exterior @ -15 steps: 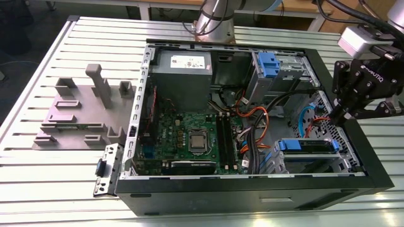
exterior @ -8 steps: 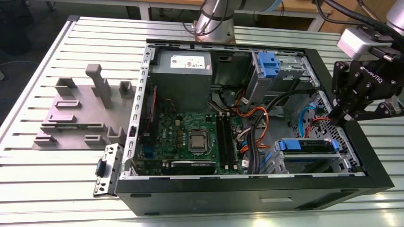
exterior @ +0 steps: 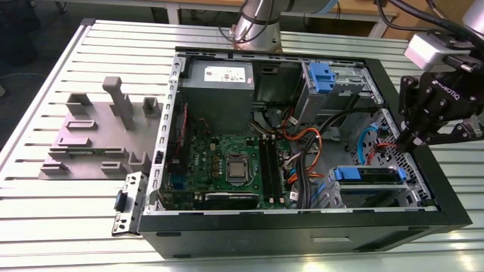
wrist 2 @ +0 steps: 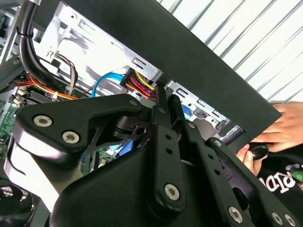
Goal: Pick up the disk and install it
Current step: 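Insert the first disk wire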
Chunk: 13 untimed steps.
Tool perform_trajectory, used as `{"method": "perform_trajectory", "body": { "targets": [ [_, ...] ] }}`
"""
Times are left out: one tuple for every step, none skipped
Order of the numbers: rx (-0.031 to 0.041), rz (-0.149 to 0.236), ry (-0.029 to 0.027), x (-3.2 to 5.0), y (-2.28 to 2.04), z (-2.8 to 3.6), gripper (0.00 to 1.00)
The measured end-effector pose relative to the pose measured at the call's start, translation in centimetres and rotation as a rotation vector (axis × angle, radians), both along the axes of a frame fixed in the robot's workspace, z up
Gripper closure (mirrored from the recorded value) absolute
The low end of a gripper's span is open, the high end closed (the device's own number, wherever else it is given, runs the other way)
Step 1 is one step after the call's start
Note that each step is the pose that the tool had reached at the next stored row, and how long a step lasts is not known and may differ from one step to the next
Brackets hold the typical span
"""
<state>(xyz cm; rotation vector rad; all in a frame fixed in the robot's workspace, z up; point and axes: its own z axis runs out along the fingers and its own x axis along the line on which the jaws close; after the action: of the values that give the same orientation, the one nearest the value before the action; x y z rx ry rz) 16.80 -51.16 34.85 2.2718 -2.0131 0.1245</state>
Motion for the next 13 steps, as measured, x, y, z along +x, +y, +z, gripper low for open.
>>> {"method": "perform_trajectory", "body": {
  "targets": [
    [-0.0034, 0.0, 0.0, 0.0, 0.0, 0.0, 0.82],
    [-0.007, 0.0, 0.0, 0.0, 0.0, 0.0, 0.82],
    [-0.0099, 0.0, 0.0, 0.0, 0.0, 0.0, 0.82],
    [-0.0128, 0.0, 0.0, 0.01, 0.0, 0.0, 0.82],
    [-0.0151, 0.0, 0.0, 0.01, 0.0, 0.0, 0.82],
    [-0.0167, 0.0, 0.0005, 0.03, 0.01, -0.01, 0.8],
    [-0.0179, 0.0, 0.0012, 0.06, 0.01, -0.01, 0.8],
    [-0.0188, 0.0, 0.0023, 0.1, 0.02, -0.01, 0.74],
    [-0.0195, 0.0, 0.0039, 0.16, 0.04, -0.03, 0.74],
    [-0.0196, 0.0, 0.0058, 0.23, 0.05, -0.05, 0.74],
    [-0.0199, 0.0, 0.0083, 0.33, 0.06, -0.05, 0.74],
    [-0.0201, 0.0, 0.0108, 0.42, 0.08, -0.05, 0.74],
    [-0.0205, 0.0, 0.0127, 0.51, 0.1, -0.06, 0.74]
  ]
}}
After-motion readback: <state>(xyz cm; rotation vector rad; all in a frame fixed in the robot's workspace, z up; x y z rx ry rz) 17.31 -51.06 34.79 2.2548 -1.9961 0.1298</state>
